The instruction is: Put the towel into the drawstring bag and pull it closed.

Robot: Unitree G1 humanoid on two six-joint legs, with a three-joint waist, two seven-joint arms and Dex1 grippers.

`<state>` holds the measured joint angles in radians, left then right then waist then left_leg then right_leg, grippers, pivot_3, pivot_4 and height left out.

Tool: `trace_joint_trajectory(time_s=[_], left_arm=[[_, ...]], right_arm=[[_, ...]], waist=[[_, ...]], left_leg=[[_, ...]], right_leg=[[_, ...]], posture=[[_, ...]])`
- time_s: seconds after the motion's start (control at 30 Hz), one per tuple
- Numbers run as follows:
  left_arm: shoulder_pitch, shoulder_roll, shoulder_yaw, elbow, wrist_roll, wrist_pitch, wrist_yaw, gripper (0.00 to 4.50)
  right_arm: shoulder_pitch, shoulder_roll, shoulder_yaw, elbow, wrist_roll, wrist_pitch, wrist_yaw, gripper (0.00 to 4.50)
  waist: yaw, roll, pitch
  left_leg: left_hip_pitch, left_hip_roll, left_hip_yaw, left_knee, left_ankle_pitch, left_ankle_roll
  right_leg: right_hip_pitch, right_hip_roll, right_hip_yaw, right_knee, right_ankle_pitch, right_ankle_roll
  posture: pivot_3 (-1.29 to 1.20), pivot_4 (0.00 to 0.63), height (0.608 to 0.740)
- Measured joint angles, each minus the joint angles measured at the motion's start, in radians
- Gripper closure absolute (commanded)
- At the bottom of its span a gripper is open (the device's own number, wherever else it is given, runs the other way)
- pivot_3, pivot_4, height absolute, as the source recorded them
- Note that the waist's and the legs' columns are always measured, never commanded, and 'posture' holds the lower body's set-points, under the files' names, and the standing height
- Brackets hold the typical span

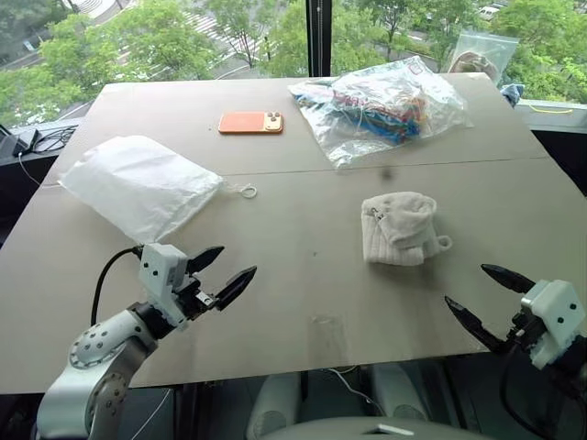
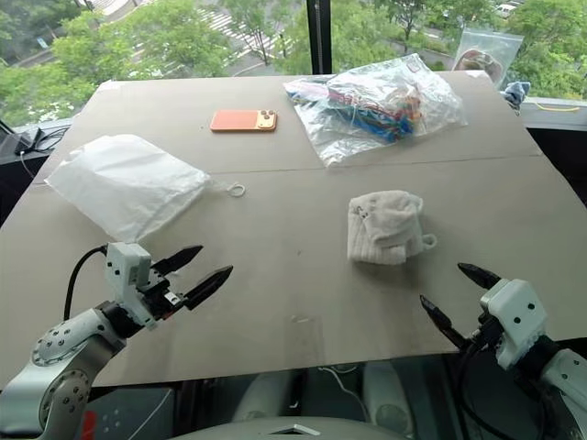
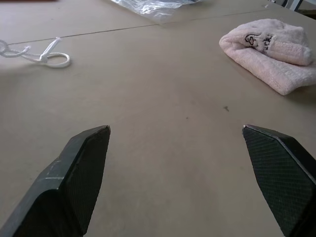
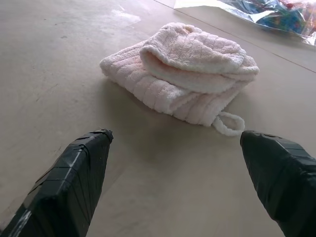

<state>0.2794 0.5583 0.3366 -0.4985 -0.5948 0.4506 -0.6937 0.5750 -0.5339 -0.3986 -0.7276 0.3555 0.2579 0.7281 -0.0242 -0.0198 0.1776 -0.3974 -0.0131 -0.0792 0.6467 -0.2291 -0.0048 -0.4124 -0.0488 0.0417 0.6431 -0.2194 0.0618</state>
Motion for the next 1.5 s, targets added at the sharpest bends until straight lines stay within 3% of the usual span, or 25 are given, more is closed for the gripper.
trace_joint_trajectory(time_s=[0.1, 0.37, 0.6, 0.8, 0.97, 1.2, 1.33, 1.5], left_arm=[[-0.017, -0.004, -0.003, 0.000, 0.002, 0.002, 0.019, 0.07], [-0.171, -0.025, -0.069, -0.006, 0.150, -0.004, 0.211, 0.07], [-0.195, 0.041, -0.214, -0.002, 0.716, -0.043, 0.536, 0.07], [-0.224, 0.081, -0.301, 0.076, 0.994, -0.007, 0.618, 0.07], [-0.358, 0.081, -0.375, 0.230, 1.106, 0.003, 0.622, 0.07], [-0.551, 0.068, -0.421, 0.480, 1.153, -0.011, 0.638, 0.07], [-0.642, 0.051, -0.437, 0.615, 1.159, -0.029, 0.651, 1.64], [-0.703, 0.046, -0.444, 0.688, 1.141, -0.065, 0.629, 4.12]], right_arm=[[-0.014, 0.005, 0.004, 0.012, -0.003, -0.026, 0.001, 0.00], [-0.158, 0.027, 0.160, -0.008, -0.009, -0.156, 0.011, 0.00], [-0.177, -0.051, 0.278, -0.084, 0.036, -0.150, 0.079, 0.00], [-0.189, -0.050, 0.311, -0.085, 0.035, -0.151, 0.066, 0.00], [-0.222, -0.050, 0.345, -0.092, 0.030, -0.129, 0.036, 0.00], [-0.243, -0.050, 0.356, -0.095, 0.019, -0.116, 0.005, 0.00], [-0.251, -0.048, 0.366, -0.095, 0.003, -0.110, -0.016, 0.00], [-0.270, -0.036, 0.365, -0.094, -0.022, -0.090, -0.069, 0.00]], waist=[[0.010, 0.000, 0.000], [0.013, 0.000, 0.000], [0.014, -0.001, -0.001], [0.014, -0.001, -0.001], [0.014, -0.002, 0.000], [0.015, -0.002, -0.001], [0.013, -0.002, -0.001], [0.012, -0.002, -0.001]], left_leg=[[0.000, 0.000, 0.001, -0.002, -0.001, 0.001], [0.000, -0.001, 0.001, -0.001, -0.001, 0.001], [0.000, -0.001, 0.000, -0.001, -0.001, 0.001], [0.001, -0.001, 0.000, -0.001, -0.001, 0.001], [0.000, -0.002, -0.002, -0.001, -0.001, 0.001], [0.000, -0.003, -0.003, -0.001, -0.001, 0.001], [-0.001, -0.004, -0.003, -0.001, -0.001, 0.001], [-0.001, -0.005, -0.003, -0.001, -0.001, 0.001]], right_leg=[[0.000, 0.000, 0.000, -0.001, 0.000, 0.000], [0.000, 0.001, 0.000, -0.001, 0.000, 0.000], [0.000, 0.001, 0.000, -0.001, 0.000, 0.000], [0.000, 0.001, -0.001, -0.001, 0.000, 0.000], [0.001, 0.000, -0.003, -0.001, 0.000, 0.001], [0.000, 0.000, -0.004, -0.001, 0.003, 0.005], [0.000, 0.000, -0.004, -0.001, 0.003, 0.005], [0.000, 0.000, -0.004, -0.001, 0.004, 0.003]], posture=[[0.00, 0.150, 0.740], [0.00, 0.150, 0.740], [0.00, 0.150, 0.740], [0.00, 0.150, 0.740], [0.00, 0.150, 0.740], [0.00, 0.150, 0.740], [0.00, 0.150, 0.740], [0.00, 0.150, 0.740]])
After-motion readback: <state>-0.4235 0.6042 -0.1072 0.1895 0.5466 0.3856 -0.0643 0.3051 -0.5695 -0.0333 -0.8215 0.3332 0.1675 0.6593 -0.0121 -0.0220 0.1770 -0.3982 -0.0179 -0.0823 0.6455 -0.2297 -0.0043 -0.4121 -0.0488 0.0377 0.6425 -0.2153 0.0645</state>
